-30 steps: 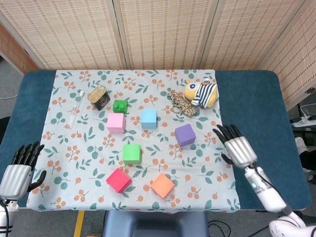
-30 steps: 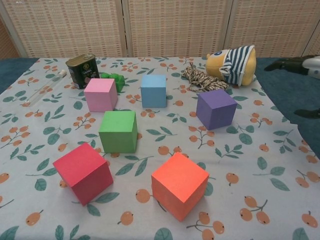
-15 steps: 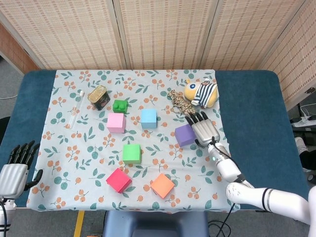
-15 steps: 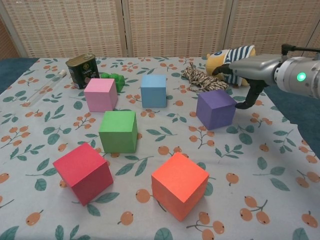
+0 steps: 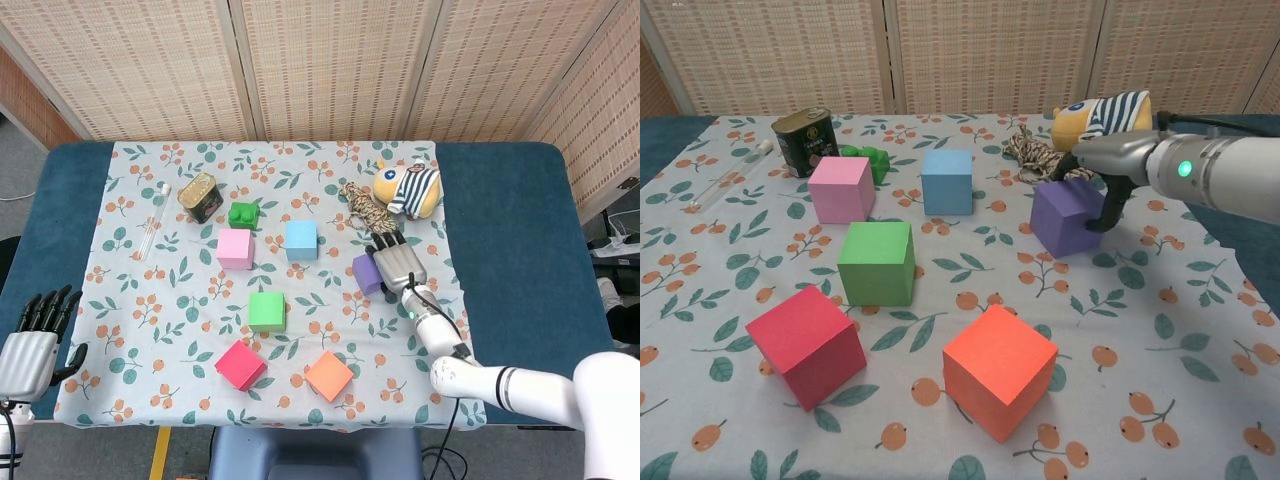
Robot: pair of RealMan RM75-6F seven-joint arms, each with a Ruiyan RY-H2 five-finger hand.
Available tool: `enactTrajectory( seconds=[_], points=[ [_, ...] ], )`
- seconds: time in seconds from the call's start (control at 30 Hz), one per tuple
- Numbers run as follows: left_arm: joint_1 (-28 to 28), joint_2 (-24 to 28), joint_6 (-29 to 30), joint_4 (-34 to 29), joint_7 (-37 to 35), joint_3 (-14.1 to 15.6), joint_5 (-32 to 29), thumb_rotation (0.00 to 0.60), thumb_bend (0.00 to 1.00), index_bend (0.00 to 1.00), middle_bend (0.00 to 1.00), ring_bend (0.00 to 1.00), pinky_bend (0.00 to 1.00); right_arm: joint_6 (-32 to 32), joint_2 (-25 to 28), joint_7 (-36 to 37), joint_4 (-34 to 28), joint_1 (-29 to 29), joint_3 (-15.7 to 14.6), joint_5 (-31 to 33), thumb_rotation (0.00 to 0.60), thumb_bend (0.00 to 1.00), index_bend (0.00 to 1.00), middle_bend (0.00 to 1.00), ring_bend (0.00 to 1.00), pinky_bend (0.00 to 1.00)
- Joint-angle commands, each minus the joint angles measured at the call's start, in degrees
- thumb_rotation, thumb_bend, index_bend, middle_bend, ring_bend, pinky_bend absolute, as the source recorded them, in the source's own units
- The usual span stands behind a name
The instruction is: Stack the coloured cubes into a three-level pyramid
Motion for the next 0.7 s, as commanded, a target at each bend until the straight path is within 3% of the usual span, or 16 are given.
enactTrajectory(
  seconds=[0.03,0.17,0.3,0.53,0.7],
  points=[
    [0.08,0.07,0.22,-0.08,-0.09,0.03,0.14,0.6,0.42,0.0,0.0,0.0,0.04,1.44,-0.35,0.83,-0.23,0.29,-0.19,-0.07,0.6,0.23,0.61,0.35,0.17,0.18],
    [0.24,0.31,0.67,-0.28,-0.62,0.22,0.66,0.6,0.42,0.0,0.0,0.0,0.04,4.83,0.87,1.16,-3.31,0.07,-0.1,-1.31,0.6,0.23,0.75,0.46,0.29,0.26],
    [0.37,0.64,0.94,-0.52,-1.36,0.56,1.32,0.6,0.42,0.0,0.0,0.0,0.04,9.29,3.77,-0.15,-10.22,-0.09,0.44,-1.02,0.6,0.23,0.78,0.5,0.34,0.31],
    [0.61,1.47,1.61,-0.65,-3.21,1.0,2.43,0.6,0.42,0.0,0.0,0.0,0.04,15.74,8.24,-4.96,-25.77,3.2,4.97,10.44,0.6,0.23,0.8,0.51,0.35,0.34],
    [0.77,1.86,2.08,-0.63,-4.1,1.26,3.12,0.6,0.42,0.0,0.0,0.0,0.04,19.66,5.66,-8.74,-27.89,7.62,6.65,16.21,0.6,0.23,0.8,0.51,0.35,0.34]
  ],
)
